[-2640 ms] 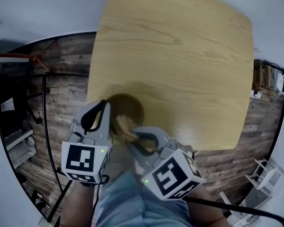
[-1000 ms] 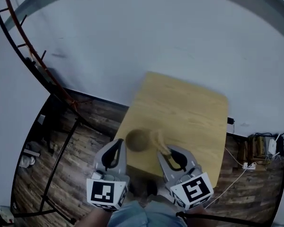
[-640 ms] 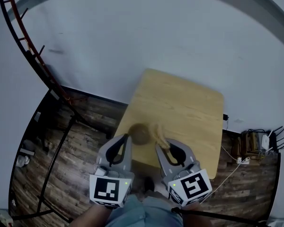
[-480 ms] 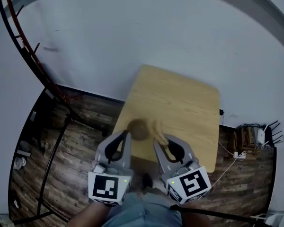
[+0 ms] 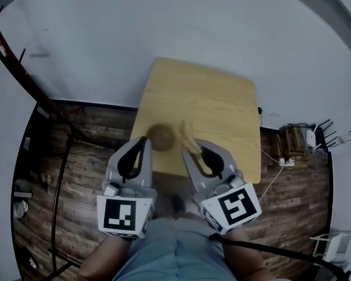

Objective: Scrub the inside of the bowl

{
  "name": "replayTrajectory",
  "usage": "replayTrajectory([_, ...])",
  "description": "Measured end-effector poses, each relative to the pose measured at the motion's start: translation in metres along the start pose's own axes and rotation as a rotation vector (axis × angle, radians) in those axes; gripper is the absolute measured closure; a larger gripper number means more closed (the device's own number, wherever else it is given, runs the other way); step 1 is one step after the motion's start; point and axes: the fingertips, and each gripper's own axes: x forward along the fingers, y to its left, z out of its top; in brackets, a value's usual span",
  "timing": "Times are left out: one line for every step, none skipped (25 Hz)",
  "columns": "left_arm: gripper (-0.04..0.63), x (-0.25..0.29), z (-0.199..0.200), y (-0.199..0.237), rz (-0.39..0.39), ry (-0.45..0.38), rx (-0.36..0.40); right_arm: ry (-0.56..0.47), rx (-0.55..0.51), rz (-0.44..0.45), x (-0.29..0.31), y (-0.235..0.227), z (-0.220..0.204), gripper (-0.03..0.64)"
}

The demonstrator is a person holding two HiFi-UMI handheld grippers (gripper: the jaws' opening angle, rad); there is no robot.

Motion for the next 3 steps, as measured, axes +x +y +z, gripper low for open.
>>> replayTrajectory([0.575, -0.0001, 0.0010, -0.0004, -0.003, -0.004, 0.004, -0.003, -0.002, -0.003, -0.0006, 0.0000, 0.0014, 0.560])
replayTrajectory([0.575, -0.0005, 0.0015, -0.0009, -0.006, -0.006, 0.006, -0.006, -0.004, -0.005, -0.0012, 0.0001, 0.0025, 0.560])
replayTrajectory([0.575, -0.0009, 0.0018, -0.0015, -0.008, -0.006, 0.006, -0.008, -0.006, -0.007, -0.0018, 0.0003, 0.0035, 0.560])
